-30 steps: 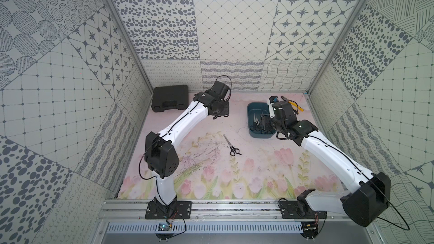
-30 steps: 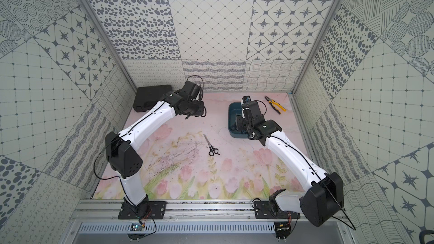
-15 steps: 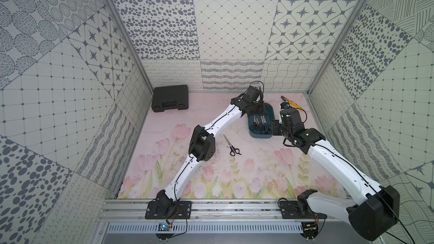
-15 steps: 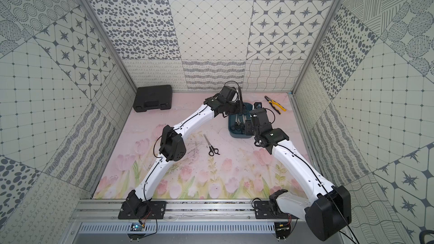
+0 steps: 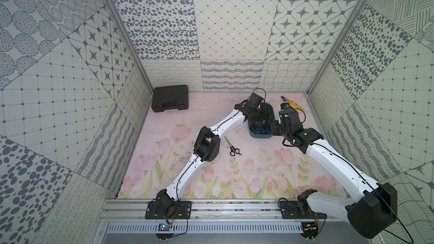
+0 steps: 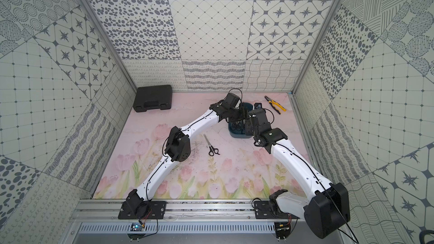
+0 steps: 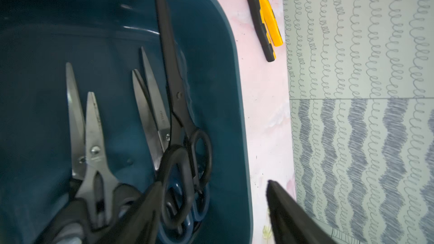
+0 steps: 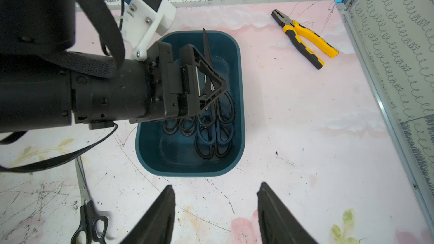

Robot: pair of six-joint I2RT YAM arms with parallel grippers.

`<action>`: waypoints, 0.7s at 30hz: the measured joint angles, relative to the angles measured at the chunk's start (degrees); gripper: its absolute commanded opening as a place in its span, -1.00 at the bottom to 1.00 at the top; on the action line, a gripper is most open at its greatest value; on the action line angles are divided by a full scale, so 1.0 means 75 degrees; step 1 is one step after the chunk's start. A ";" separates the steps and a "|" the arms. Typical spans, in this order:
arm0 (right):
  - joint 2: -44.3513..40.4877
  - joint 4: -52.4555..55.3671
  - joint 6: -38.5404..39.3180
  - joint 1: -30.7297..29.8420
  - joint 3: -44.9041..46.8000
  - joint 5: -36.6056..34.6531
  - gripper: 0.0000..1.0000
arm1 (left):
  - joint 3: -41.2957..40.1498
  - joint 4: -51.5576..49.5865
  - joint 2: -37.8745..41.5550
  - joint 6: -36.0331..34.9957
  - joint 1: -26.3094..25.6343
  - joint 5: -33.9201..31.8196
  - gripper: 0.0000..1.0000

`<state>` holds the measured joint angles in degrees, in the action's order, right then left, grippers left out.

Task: Put the scissors into the storage box
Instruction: Place the scissors in the storage box.

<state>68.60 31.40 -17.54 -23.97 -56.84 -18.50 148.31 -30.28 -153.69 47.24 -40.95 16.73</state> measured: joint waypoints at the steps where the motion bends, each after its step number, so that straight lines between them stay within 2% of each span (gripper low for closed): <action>1: 0.0006 0.0000 0.0006 0.0000 0.0000 0.0003 0.32 | 0.0000 0.0003 0.0099 0.0003 0.0006 0.0035 0.69; 3: 0.0017 0.0000 0.0032 0.0000 -0.0003 0.0006 0.53 | 0.0000 0.0003 0.0335 -0.0023 0.0006 0.0093 0.71; 4: 0.0017 0.0000 0.0017 0.0000 -0.0003 0.0015 0.56 | 0.0000 0.0003 0.0507 -0.0052 0.0009 0.0117 0.71; 7: 0.0017 -0.0012 0.0026 0.0000 -0.0003 0.0248 0.51 | -0.0175 0.0023 0.1230 -0.0221 0.0017 0.0137 0.71; 10: 0.0017 -0.0070 0.0041 0.0000 -0.0006 0.0889 0.38 | -0.0985 0.0149 0.2355 -0.0513 0.0052 0.0047 0.71; 14: 0.0350 -0.0198 0.0029 -0.0044 -0.0114 0.2320 0.16 | -0.3488 0.0560 0.4552 -0.0918 0.0300 -0.0428 0.63; 15: 0.0551 -0.0195 0.0017 -0.0146 -0.0187 0.2605 0.15 | -0.4199 0.0650 0.5115 -0.1011 0.0405 -0.0562 0.54; 16: 0.0758 -0.0198 0.0009 -0.0297 -0.0251 0.2766 0.12 | -0.4908 0.0729 0.5671 -0.1122 0.0516 -0.0731 0.44; 21: 0.2159 0.0058 0.0096 -0.1507 -0.0810 0.3112 0.03 | -0.7903 0.0577 0.7947 -0.1565 0.1172 -0.1667 0.32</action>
<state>84.79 31.83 -16.82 -35.27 -62.92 4.84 89.03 -25.96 -94.08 35.51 -32.16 4.23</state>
